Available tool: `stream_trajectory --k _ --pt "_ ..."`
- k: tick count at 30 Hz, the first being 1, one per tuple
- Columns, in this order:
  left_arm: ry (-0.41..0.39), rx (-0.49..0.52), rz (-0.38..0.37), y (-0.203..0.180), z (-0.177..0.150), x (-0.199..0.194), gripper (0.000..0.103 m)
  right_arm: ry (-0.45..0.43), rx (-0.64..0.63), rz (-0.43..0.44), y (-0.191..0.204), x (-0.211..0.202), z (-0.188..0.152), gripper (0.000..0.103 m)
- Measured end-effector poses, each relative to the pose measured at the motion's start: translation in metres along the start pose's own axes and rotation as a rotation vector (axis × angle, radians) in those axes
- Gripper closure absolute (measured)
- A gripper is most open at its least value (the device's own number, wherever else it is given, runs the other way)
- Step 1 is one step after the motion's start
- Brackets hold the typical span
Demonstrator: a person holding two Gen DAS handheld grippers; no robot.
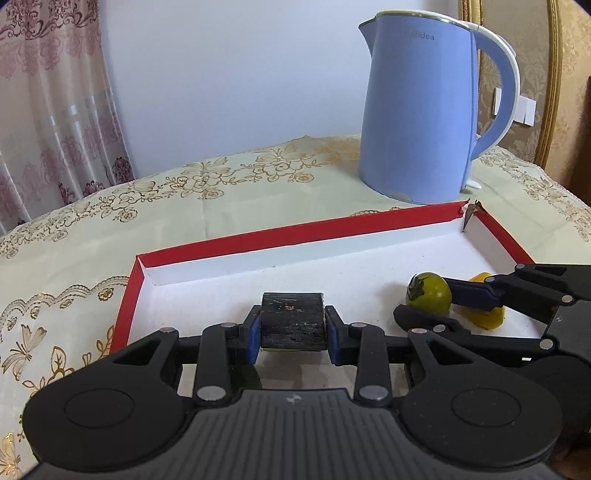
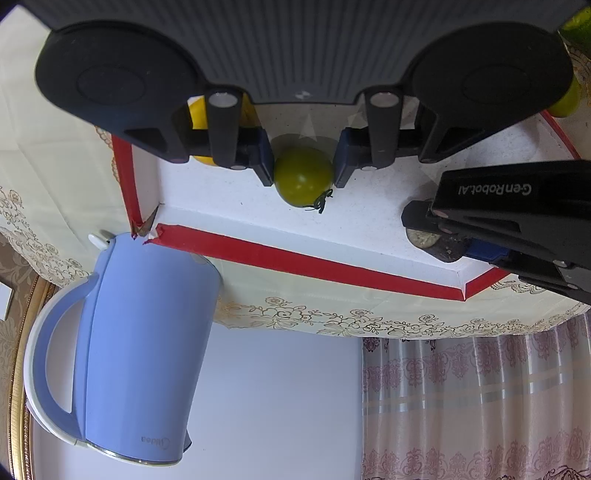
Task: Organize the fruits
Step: 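Lower the eggplant slice into the tray and open the left tool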
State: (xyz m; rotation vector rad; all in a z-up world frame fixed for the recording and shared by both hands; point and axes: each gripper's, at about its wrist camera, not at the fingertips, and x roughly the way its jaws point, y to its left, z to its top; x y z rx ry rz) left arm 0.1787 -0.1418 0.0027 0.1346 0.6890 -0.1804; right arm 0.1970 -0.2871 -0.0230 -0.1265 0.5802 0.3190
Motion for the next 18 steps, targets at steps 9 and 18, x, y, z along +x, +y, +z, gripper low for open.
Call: stream_trajectory --k 9,18 --pt "-0.006 0.022 0.008 -0.0028 -0.0020 -0.0005 0.069 0.000 -0.001 -0.001 -0.0002 0.0000 0.0003 0.070" --pt "-0.010 0.017 0.011 -0.0029 -0.0027 -0.0014 0.069 0.000 -0.010 -0.007 0.0012 0.0000 -0.0002 0.070"
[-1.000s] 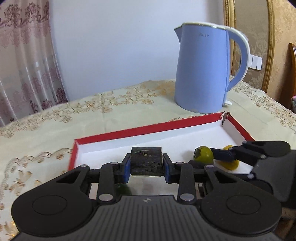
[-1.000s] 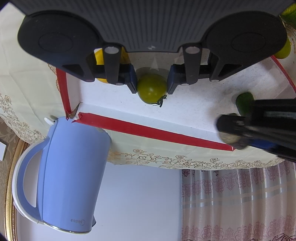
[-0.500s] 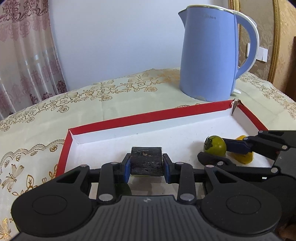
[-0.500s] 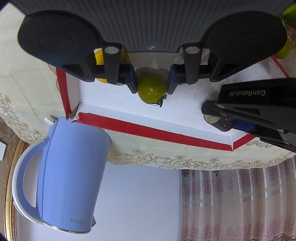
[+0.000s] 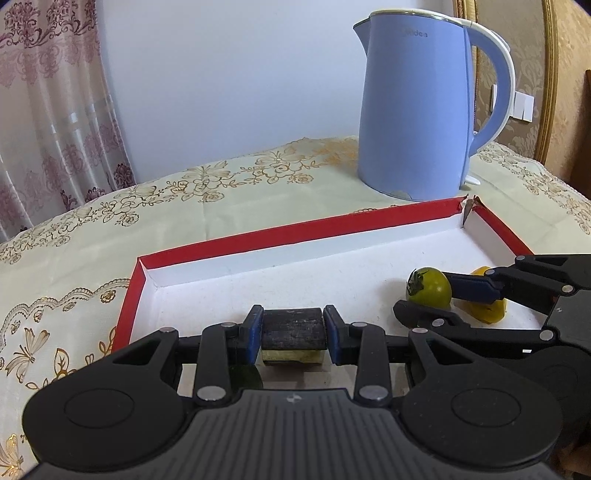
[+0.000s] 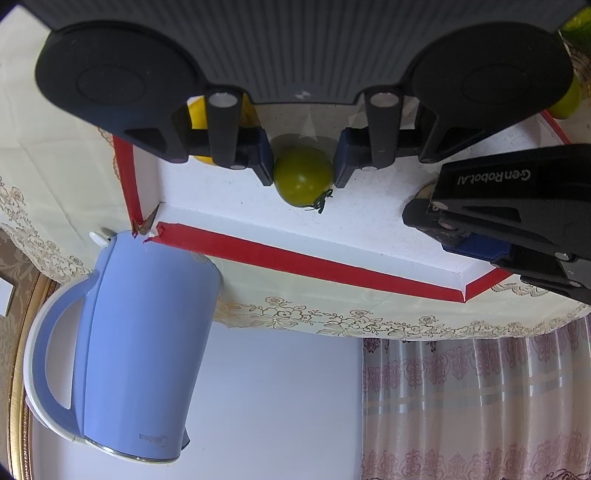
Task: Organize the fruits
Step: 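Lower the eggplant slice into the tray and open the left tool, then grasp the green cucumber chunk with the left tool while the right tool grasps the brown round fruit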
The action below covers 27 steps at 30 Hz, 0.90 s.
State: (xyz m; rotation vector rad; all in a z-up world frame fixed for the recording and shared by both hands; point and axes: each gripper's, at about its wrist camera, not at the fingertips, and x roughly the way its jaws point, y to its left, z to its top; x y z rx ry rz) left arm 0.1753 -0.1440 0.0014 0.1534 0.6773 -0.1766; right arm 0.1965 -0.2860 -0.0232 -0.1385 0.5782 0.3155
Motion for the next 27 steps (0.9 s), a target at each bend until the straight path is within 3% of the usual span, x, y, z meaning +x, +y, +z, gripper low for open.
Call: stream_trajectory --k 8,13,16,18,19,21,27 --pt "0.002 -0.009 0.000 0.001 0.001 -0.002 0.069 0.000 0.000 0.000 0.000 0.000 0.000 0.069" --pt "-0.023 -0.013 0.011 0.001 0.003 -0.009 0.049 0.000 -0.009 -0.009 0.002 0.001 0.000 0.068" --pt "-0.041 -0.010 0.011 0.001 0.005 -0.014 0.042 0.000 -0.018 -0.017 0.003 0.002 0.000 0.065" --pt "-0.054 -0.008 0.008 0.001 0.007 -0.018 0.037 0.010 -0.031 0.075 0.004 0.001 0.001 0.032" --pt "-0.061 -0.007 0.009 0.001 0.007 -0.020 0.034 0.016 -0.062 0.104 0.009 0.001 0.001 0.005" --pt "-0.078 -0.001 0.014 0.002 0.008 -0.027 0.028 -0.009 -0.095 0.034 0.015 -0.002 0.000 0.000" --pt "-0.147 0.024 0.038 0.009 0.005 -0.061 0.023 -0.032 -0.016 0.068 0.000 -0.006 0.001 0.000"
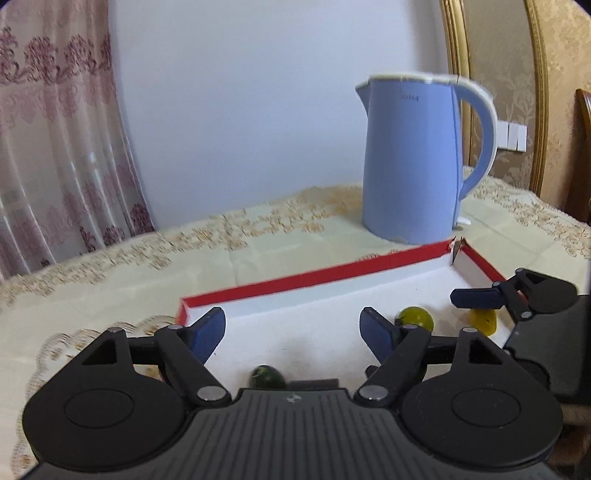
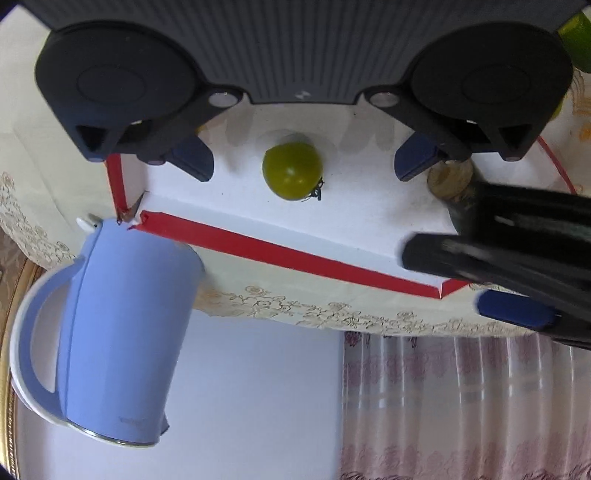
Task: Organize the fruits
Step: 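Grasp the green cucumber chunk with the left tool while the right tool grasps the brown round fruit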
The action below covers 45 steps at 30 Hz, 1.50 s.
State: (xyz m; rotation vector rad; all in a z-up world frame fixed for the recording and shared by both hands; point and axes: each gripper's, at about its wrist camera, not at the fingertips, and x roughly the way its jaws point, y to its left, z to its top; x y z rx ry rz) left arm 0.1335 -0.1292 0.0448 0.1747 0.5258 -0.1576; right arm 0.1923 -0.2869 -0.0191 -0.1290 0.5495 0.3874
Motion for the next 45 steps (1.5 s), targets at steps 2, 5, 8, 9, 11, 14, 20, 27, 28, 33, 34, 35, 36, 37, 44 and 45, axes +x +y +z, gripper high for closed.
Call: stream_trajectory --k 2,5,8,9,11,14,20,27,28,33,34,35,36,37,44,45 --pt "-0.035 0.000 0.021 0.007 -0.002 -0.019 0.020 -0.019 0.016 0.018 -0.002 -0.004 0.000 0.000" --pt "-0.116 -0.036 0.062 0.022 -0.011 -0.054 0.012 -0.095 0.043 0.068 -0.004 -0.021 0.005 0.000" --pt "-0.169 -0.097 0.083 0.038 -0.026 -0.084 0.003 -0.188 0.076 0.066 -0.009 -0.047 0.007 0.000" --pt "-0.178 -0.120 0.078 0.042 -0.031 -0.091 0.003 -0.211 0.085 0.034 -0.009 -0.057 0.006 0.000" --pt "-0.176 -0.164 0.052 0.050 -0.044 -0.102 0.003 -0.241 0.085 0.004 -0.010 -0.082 0.002 0.000" --pt "-0.153 -0.172 0.007 0.052 -0.061 -0.109 0.003 -0.241 0.042 -0.016 -0.004 -0.117 -0.011 0.000" --pt "-0.076 -0.141 -0.034 0.040 -0.100 -0.112 0.003 -0.170 0.069 -0.037 0.011 -0.182 -0.061 0.000" --pt "-0.065 -0.139 -0.002 0.036 -0.122 -0.104 0.003 -0.152 -0.062 -0.081 0.065 -0.208 -0.101 0.000" --pt "-0.068 -0.149 -0.009 0.038 -0.123 -0.104 0.003 -0.129 -0.086 -0.076 0.072 -0.206 -0.101 0.000" --pt "-0.043 -0.174 -0.020 0.042 -0.126 -0.101 0.003 0.005 -0.141 0.001 0.094 -0.188 -0.104 0.037" --pt "-0.044 -0.176 -0.022 0.042 -0.126 -0.101 0.003 0.025 -0.137 0.011 0.095 -0.183 -0.104 0.047" --pt "-0.045 -0.177 -0.024 0.042 -0.126 -0.101 0.003 0.041 -0.128 0.013 0.096 -0.178 -0.103 0.052" --pt "-0.045 -0.177 -0.027 0.042 -0.126 -0.101 0.003 0.052 -0.122 0.010 0.098 -0.174 -0.104 0.054" --pt "-0.045 -0.176 -0.027 0.042 -0.127 -0.101 0.003 0.057 -0.117 0.012 0.098 -0.173 -0.105 0.054" --pt "-0.032 -0.168 -0.031 0.040 -0.126 -0.099 0.002 0.089 -0.101 0.052 0.101 -0.163 -0.105 0.071" --pt "-0.031 -0.168 -0.031 0.040 -0.126 -0.099 0.002 0.089 -0.099 0.054 0.101 -0.161 -0.105 0.071"
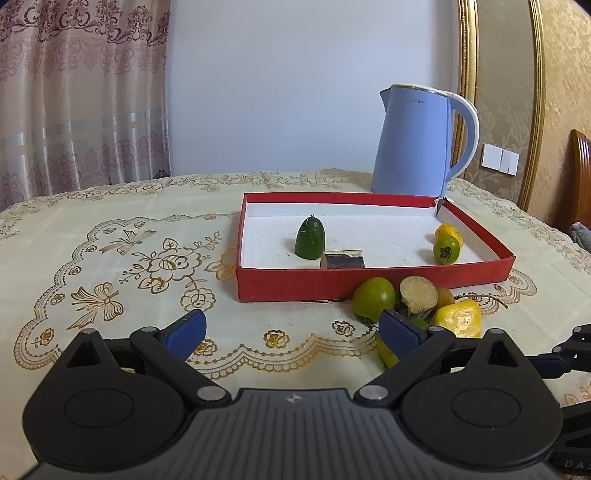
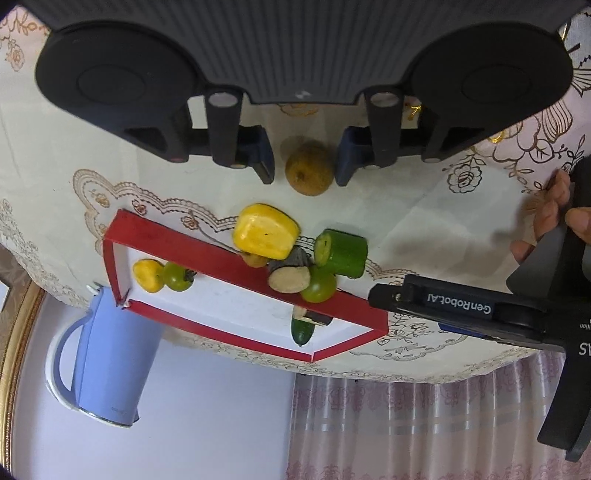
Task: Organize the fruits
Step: 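Grasp the green cucumber chunk with the left tool while the right tool grasps the brown round fruit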
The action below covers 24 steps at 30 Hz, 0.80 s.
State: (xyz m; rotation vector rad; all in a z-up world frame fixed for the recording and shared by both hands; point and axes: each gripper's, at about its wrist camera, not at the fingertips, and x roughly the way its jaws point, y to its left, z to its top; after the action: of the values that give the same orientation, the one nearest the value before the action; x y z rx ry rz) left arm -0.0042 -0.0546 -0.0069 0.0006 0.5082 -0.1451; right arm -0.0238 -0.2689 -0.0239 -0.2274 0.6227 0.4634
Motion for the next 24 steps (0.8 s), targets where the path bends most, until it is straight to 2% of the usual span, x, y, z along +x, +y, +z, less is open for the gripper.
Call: stream_trajectory --k 4,16,24 --pt "0.005 0.001 0.004 0.000 0.000 0.000 0.002 -0.001 0.023 0.025 -0.003 0.001 0.000 0.076" --pt "0.002 0.056 0.030 -0.011 -0.001 -0.001 0.002 -0.051 0.058 0.035 -0.021 -0.015 -0.012 0.076" --pt "0.049 0.126 -0.081 -0.038 -0.004 -0.005 0.002 -0.119 0.128 -0.018 -0.068 -0.022 -0.015 0.076"
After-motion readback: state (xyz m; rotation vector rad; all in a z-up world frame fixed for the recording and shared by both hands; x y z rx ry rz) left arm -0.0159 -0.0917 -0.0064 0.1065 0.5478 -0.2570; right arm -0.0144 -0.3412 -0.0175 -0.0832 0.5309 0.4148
